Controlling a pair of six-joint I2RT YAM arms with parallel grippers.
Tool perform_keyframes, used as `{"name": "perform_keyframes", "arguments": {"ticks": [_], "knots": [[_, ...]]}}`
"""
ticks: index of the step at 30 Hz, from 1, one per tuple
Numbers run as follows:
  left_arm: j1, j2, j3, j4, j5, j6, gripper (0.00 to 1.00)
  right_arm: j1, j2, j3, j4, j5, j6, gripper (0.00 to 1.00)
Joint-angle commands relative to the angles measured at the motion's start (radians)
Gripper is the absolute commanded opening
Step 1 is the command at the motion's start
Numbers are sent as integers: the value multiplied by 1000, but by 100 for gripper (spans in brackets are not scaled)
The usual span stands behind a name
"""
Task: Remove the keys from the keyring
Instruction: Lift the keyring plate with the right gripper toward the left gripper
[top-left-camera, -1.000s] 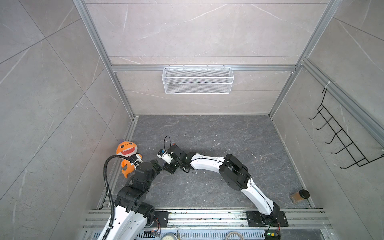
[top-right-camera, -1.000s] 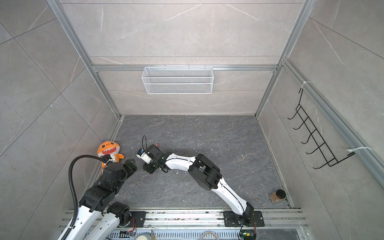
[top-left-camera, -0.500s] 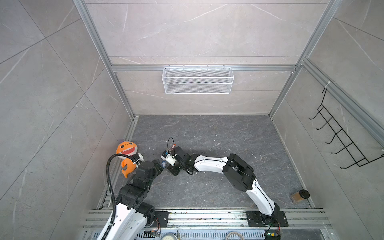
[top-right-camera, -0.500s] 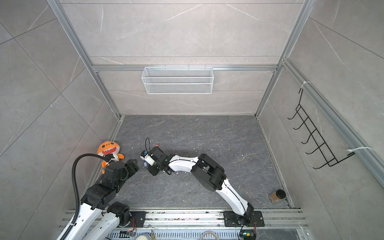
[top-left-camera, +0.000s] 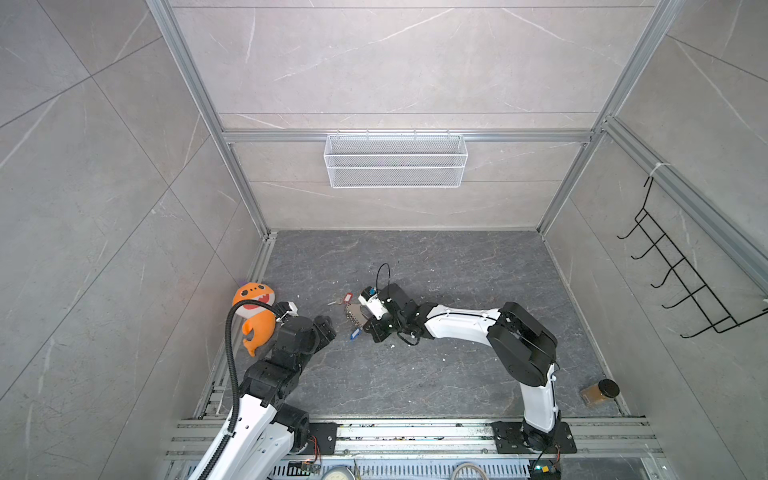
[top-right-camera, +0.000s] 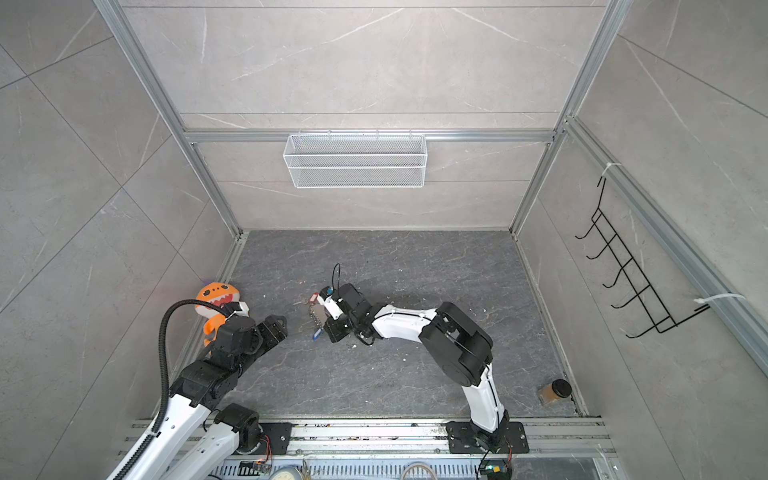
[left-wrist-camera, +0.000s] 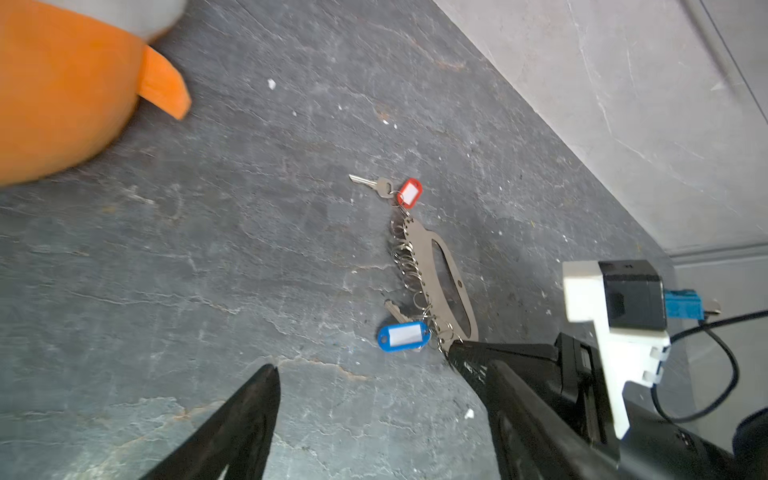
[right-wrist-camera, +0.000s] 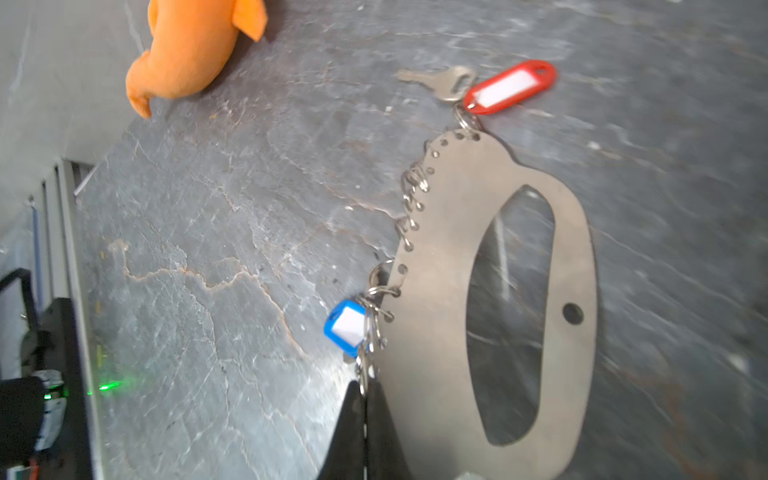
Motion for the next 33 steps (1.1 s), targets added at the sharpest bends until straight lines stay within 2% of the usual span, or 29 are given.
{"name": "perform_keyframes", "arguments": {"ticks": [1, 3, 6, 17, 27, 33], "knots": [[1, 34, -1, 84, 108, 21, 77, -6, -71, -32, -79, -48, 86, 0], [1, 60, -4, 109, 151, 38, 66, -17, -102, -61, -94, -61, 96, 0], [1, 86, -29, 168, 216, 48, 61, -29, -161, -89, -101, -56, 111, 0], [-22, 150, -50, 381, 434, 71, 64, -68, -408, -210, -62, -17, 149, 0], [-130, 221, -42, 575, 431, 102, 69, -123, -603, -303, -49, -102, 88, 0], [-164, 204, -34, 646, 453, 126, 78, -149, -716, -377, 19, -144, 46, 0]]}}
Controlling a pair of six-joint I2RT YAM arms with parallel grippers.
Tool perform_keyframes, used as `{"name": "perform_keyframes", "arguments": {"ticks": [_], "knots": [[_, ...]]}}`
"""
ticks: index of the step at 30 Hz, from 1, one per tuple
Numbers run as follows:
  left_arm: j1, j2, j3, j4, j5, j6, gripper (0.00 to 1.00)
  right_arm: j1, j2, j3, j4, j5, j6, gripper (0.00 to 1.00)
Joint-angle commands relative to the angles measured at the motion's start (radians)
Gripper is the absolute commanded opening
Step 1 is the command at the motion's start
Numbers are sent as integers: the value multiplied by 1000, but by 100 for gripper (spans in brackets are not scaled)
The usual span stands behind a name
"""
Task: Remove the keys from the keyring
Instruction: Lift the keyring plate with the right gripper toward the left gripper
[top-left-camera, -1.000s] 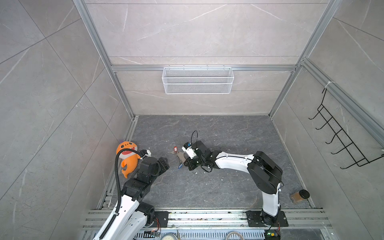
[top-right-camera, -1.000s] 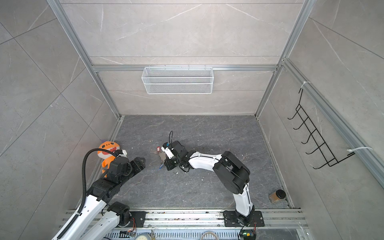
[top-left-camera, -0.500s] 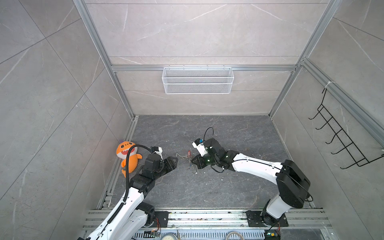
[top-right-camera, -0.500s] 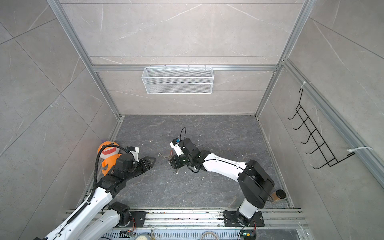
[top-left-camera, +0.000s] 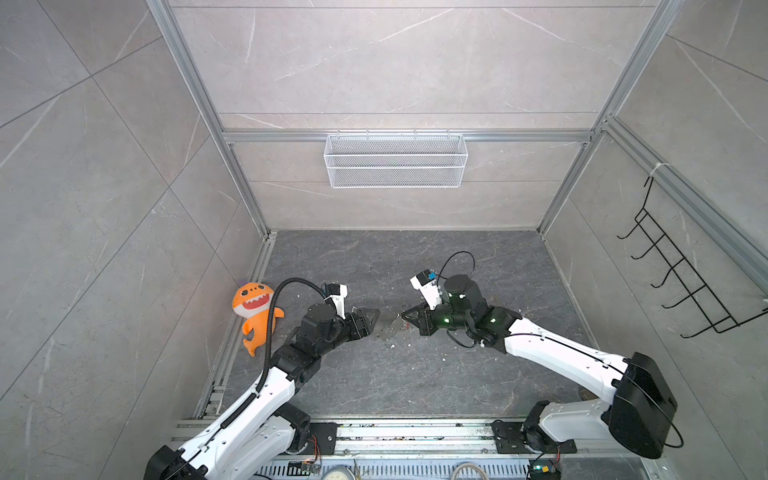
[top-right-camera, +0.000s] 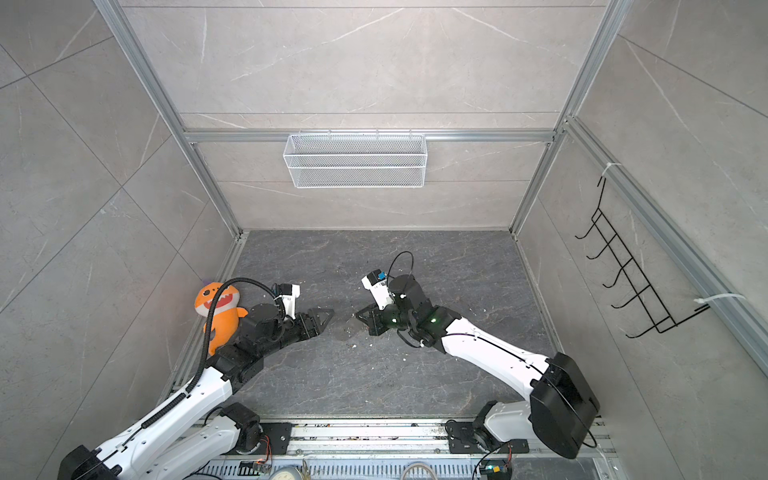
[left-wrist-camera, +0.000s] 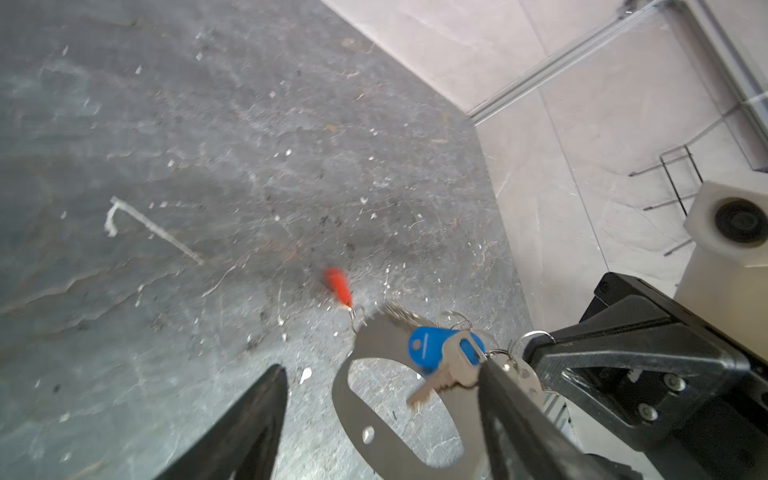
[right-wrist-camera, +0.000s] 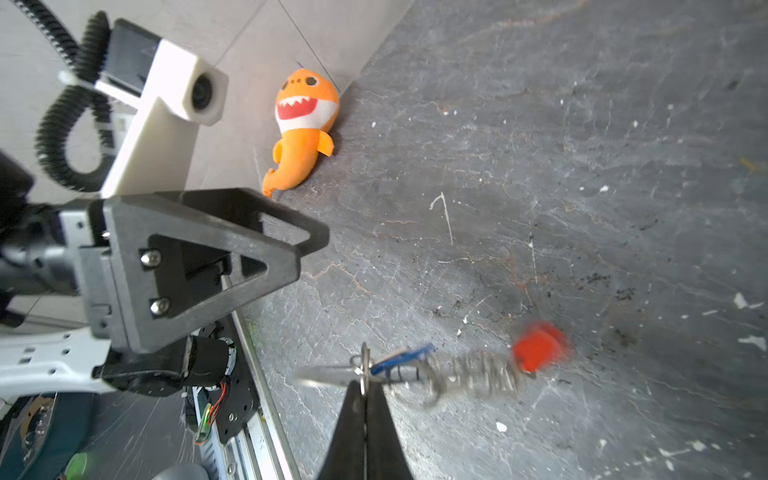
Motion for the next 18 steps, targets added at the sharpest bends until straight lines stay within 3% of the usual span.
{"name": "perform_keyframes", "arguments": {"ticks": [1, 8, 14, 18], "knots": [[-18, -13, 24, 118, 48, 43, 77, -14, -64, -32, 86, -52, -45, 0], [-66, 19, 56, 163, 98, 88, 73, -49, -158, -113, 208, -131, -116, 0], [-140, 21, 78, 178, 115, 147, 70, -111, -184, -102, 216, -280, -140, 0], [-149, 13, 73, 211, 175, 155, 67, -130, -210, -109, 206, -293, -151, 0]]}}
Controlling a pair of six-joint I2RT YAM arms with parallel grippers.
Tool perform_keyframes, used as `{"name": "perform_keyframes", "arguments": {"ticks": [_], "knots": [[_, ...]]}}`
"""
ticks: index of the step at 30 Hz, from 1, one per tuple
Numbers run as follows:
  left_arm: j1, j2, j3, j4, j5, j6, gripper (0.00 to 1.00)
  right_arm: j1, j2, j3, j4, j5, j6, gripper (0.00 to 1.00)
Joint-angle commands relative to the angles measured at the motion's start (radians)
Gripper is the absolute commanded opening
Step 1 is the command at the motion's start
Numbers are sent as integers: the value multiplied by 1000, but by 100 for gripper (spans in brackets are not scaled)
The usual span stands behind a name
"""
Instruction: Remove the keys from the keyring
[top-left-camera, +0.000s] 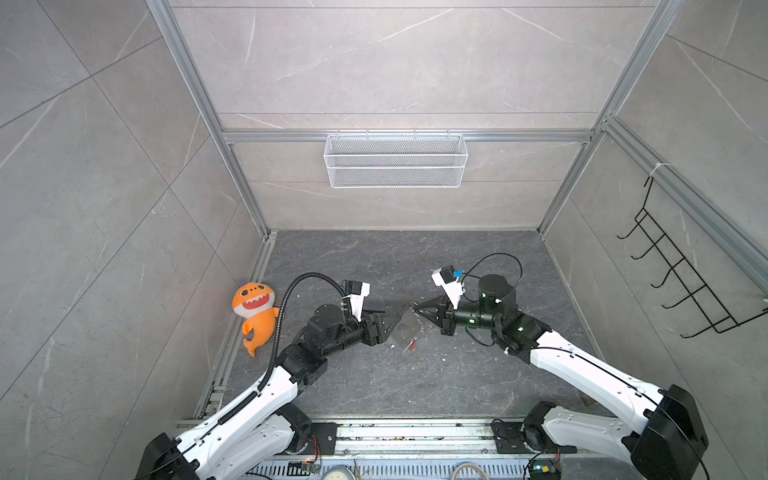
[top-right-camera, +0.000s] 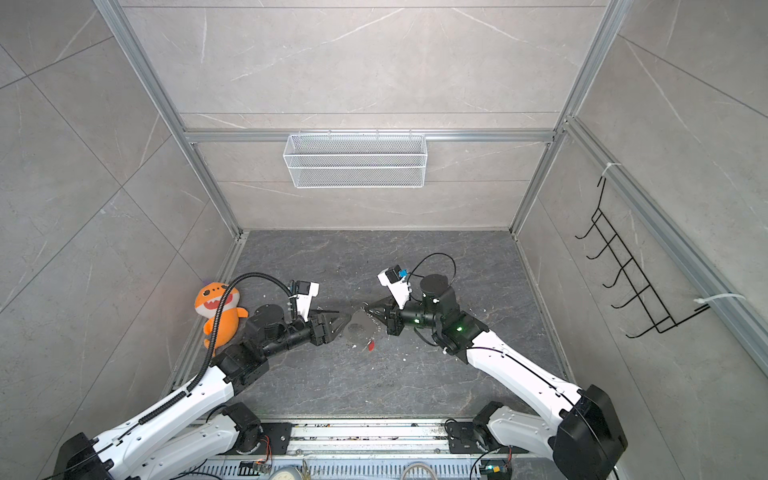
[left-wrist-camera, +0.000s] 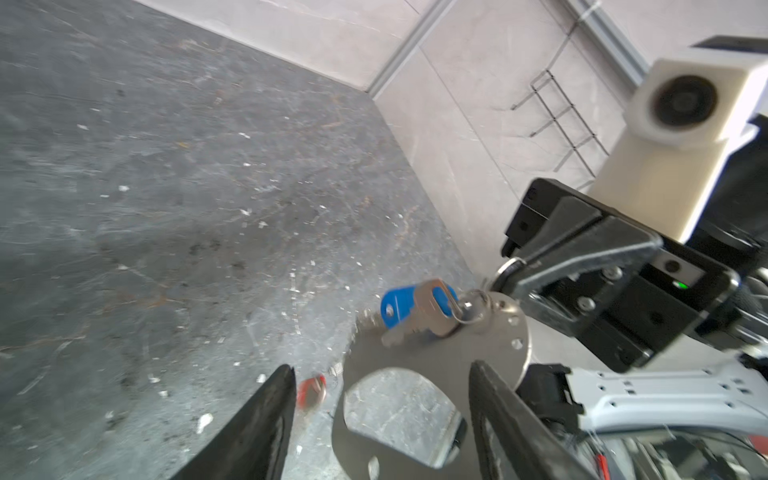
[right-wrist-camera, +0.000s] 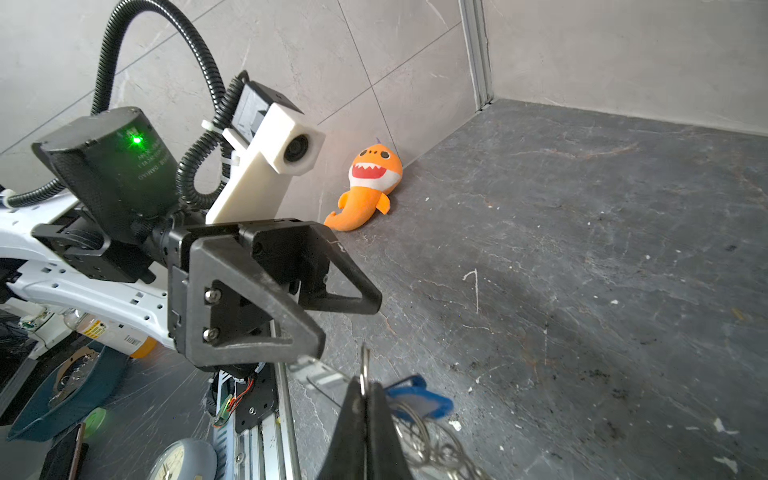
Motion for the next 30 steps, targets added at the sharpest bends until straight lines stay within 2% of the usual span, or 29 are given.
{"name": "perform_keyframes", "arguments": {"ticks": [1, 6, 9, 16, 22, 24, 30], "knots": [[-11, -12, 33, 81, 78, 48, 67, -15, -42, -5, 44, -57, -25, 0], [-78, 6, 44, 94, 77, 92, 69, -41, -44, -33, 130, -81, 43, 0], [-123, 51, 72, 67, 36, 112, 64, -54, -22, -43, 196, -119, 80, 0], [-208, 74, 124, -43, -176, 189, 62, -75, 36, -21, 289, -228, 132, 0], [-223, 45, 137, -102, -373, 256, 62, -76, 60, -25, 333, -281, 165, 0], [-223, 49, 142, -109, -410, 270, 62, -76, 63, -29, 342, -287, 175, 0], [-226, 84, 159, -81, -371, 286, 66, -76, 63, -43, 382, -299, 205, 0]]}}
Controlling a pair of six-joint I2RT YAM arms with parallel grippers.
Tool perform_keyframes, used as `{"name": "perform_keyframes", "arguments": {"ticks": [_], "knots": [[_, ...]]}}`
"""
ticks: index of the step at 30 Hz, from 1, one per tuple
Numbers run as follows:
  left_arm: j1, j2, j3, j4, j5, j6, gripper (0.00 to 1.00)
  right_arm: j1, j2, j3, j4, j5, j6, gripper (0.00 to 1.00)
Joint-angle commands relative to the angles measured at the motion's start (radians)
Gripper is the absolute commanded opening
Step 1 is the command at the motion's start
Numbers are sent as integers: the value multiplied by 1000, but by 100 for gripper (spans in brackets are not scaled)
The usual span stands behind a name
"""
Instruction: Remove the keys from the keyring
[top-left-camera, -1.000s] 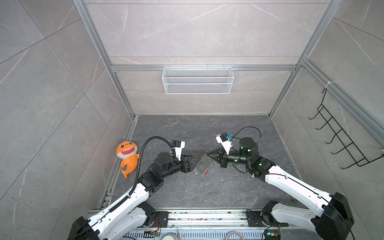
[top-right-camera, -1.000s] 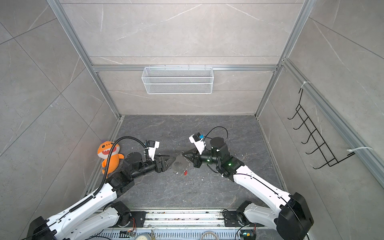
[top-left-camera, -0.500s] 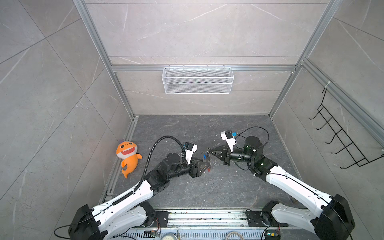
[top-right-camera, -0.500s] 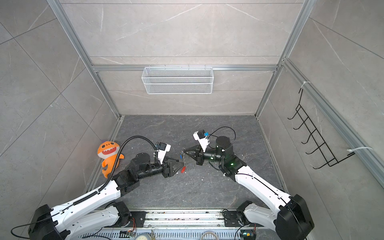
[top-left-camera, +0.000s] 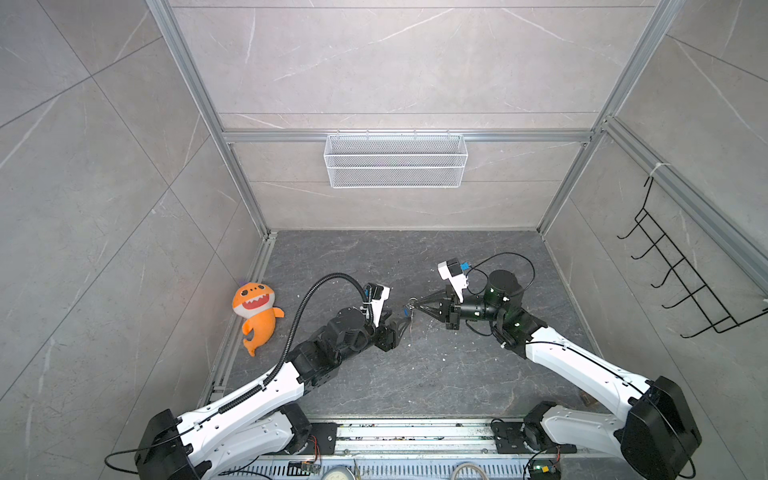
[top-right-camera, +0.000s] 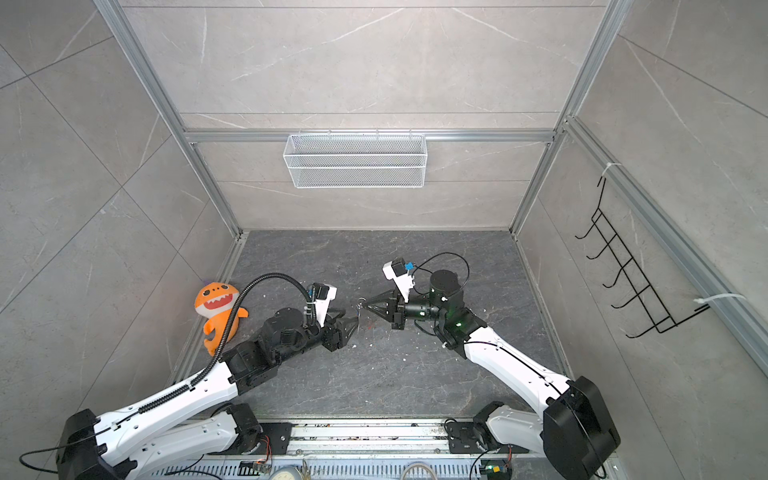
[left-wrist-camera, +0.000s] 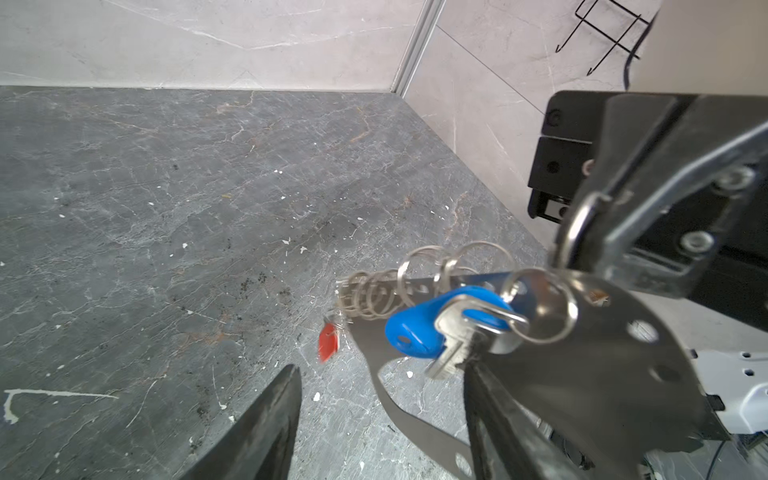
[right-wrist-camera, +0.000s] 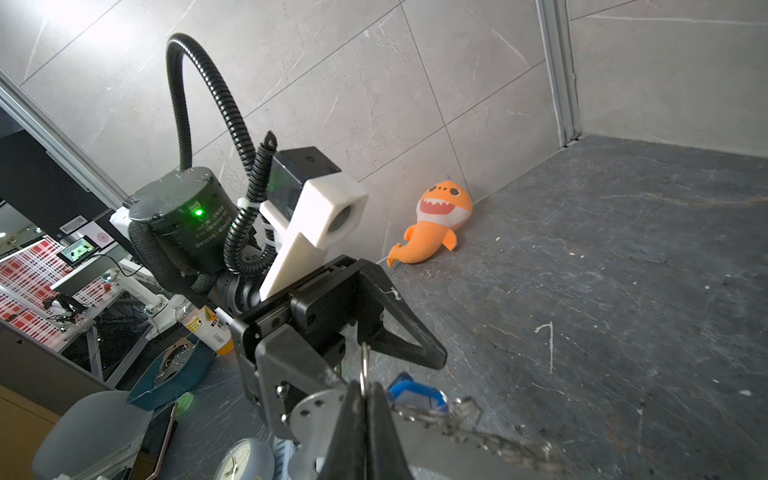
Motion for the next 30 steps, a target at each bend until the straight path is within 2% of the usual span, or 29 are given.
{"name": "perform_keyframes", "arguments": {"ticks": [1, 5, 8, 20, 30], "knots": [[-8, 11, 45, 43, 0, 42, 67, -3, 3, -8, 76, -31, 34, 0], [-14, 8, 35, 87, 40, 50, 69, -3, 11, -14, 93, -35, 46, 0], [-19, 13, 42, 92, 45, 57, 66, -2, 17, -21, 109, -36, 59, 0], [-22, -22, 51, 50, -39, 76, 31, -3, 4, -41, 93, -30, 59, 0], [-25, -55, 61, 17, -48, 83, 8, -3, -4, -39, 55, -23, 43, 0]]}}
